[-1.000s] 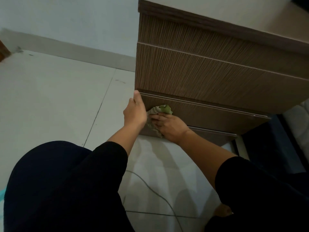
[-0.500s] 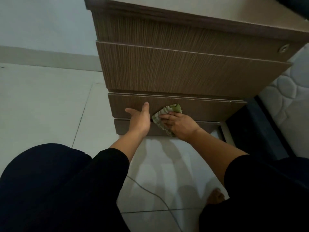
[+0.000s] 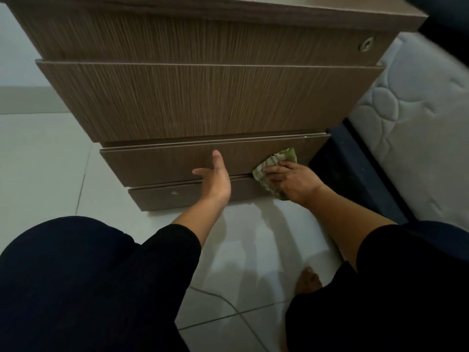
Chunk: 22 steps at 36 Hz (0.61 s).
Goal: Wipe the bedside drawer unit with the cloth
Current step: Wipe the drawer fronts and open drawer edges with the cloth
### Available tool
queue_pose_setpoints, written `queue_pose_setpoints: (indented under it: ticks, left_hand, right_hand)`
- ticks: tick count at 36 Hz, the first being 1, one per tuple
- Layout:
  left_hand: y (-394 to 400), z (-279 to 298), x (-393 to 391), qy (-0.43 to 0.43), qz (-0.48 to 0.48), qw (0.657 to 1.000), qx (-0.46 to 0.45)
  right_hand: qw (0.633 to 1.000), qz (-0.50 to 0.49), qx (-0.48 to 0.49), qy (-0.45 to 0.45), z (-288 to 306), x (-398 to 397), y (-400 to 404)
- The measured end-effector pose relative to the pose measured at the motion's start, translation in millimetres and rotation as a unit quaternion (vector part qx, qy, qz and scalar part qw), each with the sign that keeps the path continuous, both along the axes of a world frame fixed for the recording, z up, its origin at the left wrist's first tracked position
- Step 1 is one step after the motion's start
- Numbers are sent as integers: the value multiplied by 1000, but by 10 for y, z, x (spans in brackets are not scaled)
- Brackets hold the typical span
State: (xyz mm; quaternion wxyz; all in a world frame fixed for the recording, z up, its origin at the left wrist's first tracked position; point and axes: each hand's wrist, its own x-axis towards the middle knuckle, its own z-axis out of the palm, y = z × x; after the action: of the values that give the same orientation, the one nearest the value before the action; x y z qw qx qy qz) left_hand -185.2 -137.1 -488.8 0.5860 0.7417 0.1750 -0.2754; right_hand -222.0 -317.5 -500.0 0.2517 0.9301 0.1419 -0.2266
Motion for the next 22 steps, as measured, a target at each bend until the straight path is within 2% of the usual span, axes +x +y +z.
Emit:
queue_pose_setpoints:
  ticks: [5, 11, 16, 18, 22]
  left_hand:
    - [-181, -22, -28, 14, -14, 1000, -3]
    - [-323, -50, -88, -3, -62, 998, 33]
    - [-351, -111, -118, -30, -137, 987, 75]
    - [-341, -164, -124, -57, -197, 972, 118]
    - [-261, -338, -121, -128, -331, 912, 206]
  right_hand:
    - [1000, -18, -20, 9, -6, -47, -201]
    - [998, -61, -15, -3, -57, -125, -438]
    - [989, -145, 17, -37, -77, -252, -570]
    - [969, -227, 62, -75, -94, -322, -590]
    - [878, -397, 191, -189, -81, -387, -576]
